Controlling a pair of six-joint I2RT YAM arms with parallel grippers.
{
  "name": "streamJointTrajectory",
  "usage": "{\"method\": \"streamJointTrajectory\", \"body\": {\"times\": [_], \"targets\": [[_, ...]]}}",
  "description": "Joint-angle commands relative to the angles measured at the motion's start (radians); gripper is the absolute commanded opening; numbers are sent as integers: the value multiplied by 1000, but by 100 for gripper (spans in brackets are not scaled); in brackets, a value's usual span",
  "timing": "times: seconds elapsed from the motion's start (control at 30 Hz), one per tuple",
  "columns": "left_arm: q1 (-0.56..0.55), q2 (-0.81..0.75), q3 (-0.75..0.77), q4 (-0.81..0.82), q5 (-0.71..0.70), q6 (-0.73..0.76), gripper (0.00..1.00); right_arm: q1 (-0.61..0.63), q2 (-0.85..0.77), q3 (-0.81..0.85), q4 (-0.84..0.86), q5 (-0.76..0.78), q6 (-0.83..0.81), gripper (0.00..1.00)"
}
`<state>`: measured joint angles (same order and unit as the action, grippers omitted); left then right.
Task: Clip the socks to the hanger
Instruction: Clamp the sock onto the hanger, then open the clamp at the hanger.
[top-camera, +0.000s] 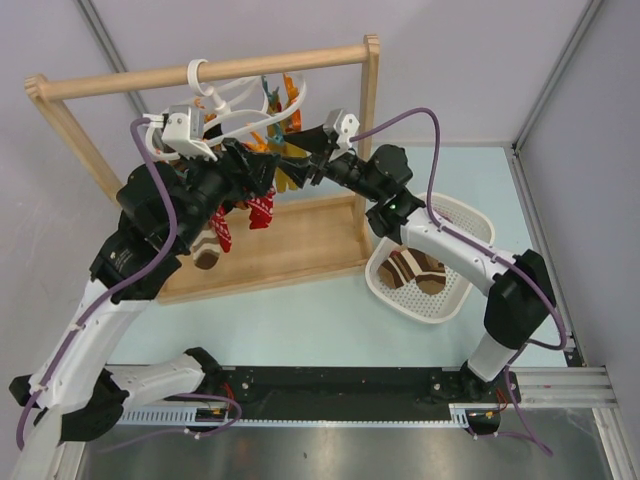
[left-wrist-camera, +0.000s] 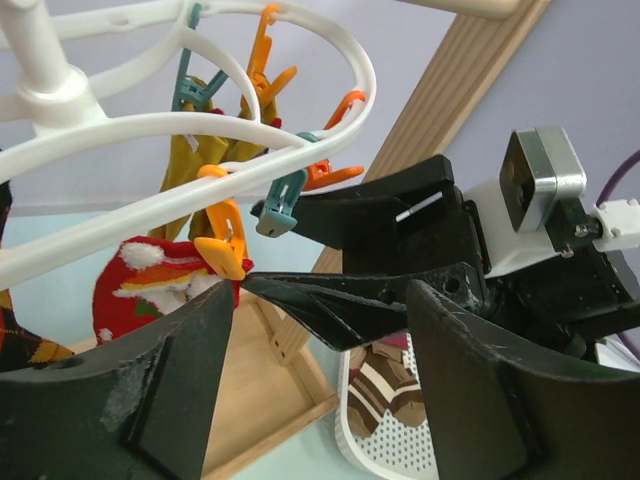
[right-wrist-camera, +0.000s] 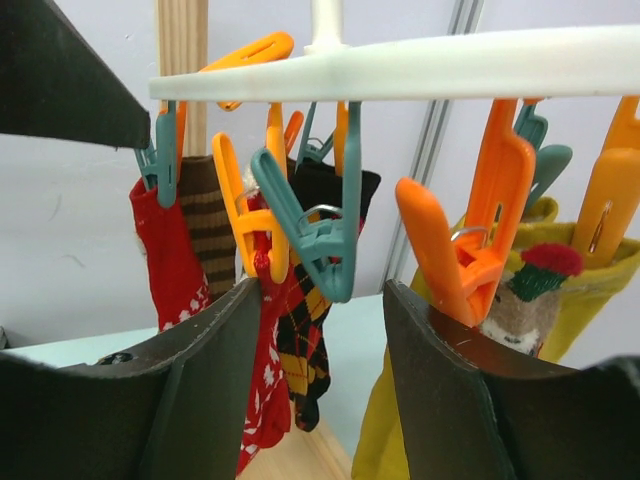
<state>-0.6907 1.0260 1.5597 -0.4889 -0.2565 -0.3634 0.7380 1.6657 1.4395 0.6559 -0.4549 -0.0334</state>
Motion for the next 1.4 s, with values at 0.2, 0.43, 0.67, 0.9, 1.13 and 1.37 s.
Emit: {"method": "streamJointTrajectory", "body": {"times": [0.2,0.43,0.67,0.9,1.13,1.37], "targets": [[-26,34,59,21,-18,15,68,-19,40,116,71,-31,24,57],[-26,59,82,0,-69,4,66,-15,29,127,42,-57,7,41],[-24,63,111,-22,-147,-38,58,32,-7,113,-32,4,-83,26],[-24,66,118,-56,-185,-65,53,122,-29,105,-81,200,-233,25],[-24,63,125,-85,-217,-74,52,248,-26,102,-58,481,-394,24],[-26,54,122,-96,-263,-59,46,305,-32,98,-42,605,-465,24]]}}
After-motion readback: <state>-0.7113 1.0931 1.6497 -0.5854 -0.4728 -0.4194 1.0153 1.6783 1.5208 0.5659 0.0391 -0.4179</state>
